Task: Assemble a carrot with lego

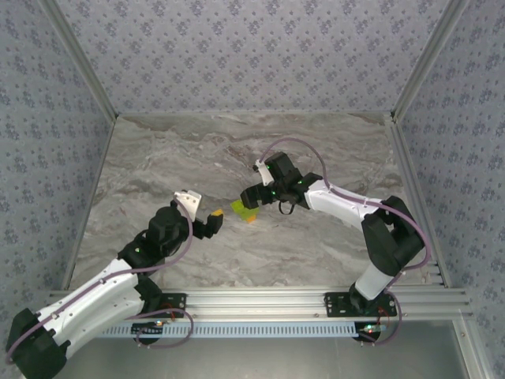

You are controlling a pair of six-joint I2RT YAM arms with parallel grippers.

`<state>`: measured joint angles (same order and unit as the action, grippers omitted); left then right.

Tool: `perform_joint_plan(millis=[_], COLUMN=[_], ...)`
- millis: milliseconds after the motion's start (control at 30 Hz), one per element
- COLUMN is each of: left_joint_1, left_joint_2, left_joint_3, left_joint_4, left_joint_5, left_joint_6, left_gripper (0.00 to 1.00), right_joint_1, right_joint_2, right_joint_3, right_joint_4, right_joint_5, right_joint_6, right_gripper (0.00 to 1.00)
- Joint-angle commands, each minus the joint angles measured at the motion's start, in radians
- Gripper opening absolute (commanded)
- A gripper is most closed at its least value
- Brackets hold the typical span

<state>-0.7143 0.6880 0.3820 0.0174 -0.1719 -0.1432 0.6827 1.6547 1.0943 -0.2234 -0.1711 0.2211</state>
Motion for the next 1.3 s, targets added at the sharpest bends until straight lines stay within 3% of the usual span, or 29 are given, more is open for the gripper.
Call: perform_joint_plan(millis=[0,300,700,933,1033,1133,1200,1267], left_joint_1=[0.006,0.008,0.010,0.032,0.049,0.095,0.171,0.334], left_joint_2=[-0.012,-0.009,-0.036,-0.065,-0.064,-0.039,-0.001,0.068], left_joint_3=[-0.004,-0.003,0.014,0.017,0.015,0.024,0.024,0.017], left_joint_4=[-0.012,-0.011,-0.047,-0.060,-0.035,-0.001,0.055,0.128], left_joint_5=[0.009,0.012,0.004,-0.015,-0.118,-0.384,-0.549,-0.541], left_joint_6=[0.002,0.000,0.009,0.017,0.020,0.043,0.064,0.025], left_gripper=[0.94,0.93,0.94,0.94,0.94,0.94,0.97,0.97], right_joint_1=[0.007,-0.012,-0.076,-0.100,-0.103,-0.112,-0.134,-0.183], right_joint_2=[0.069,0.053,0.189,0.144,0.077,-0.036,-0.115,-0.179], right_joint_3=[-0.048,-0.014,0.190,0.238,0.234,0.162,0.072,0.019], right_joint_4=[-0.199,-0.202,-0.175,-0.101,-0.064,0.014,0.080,0.091], right_joint_5=[0.120,0.125,0.113,0.140,0.193,0.263,0.317,0.407], right_joint_6=[-0.043,-0.035,-0.032,-0.046,-0.073,-0.101,-0.115,-0.115], right_gripper=[0.95,0.95,0.95,0.95,0.95,0.96,0.98,0.99])
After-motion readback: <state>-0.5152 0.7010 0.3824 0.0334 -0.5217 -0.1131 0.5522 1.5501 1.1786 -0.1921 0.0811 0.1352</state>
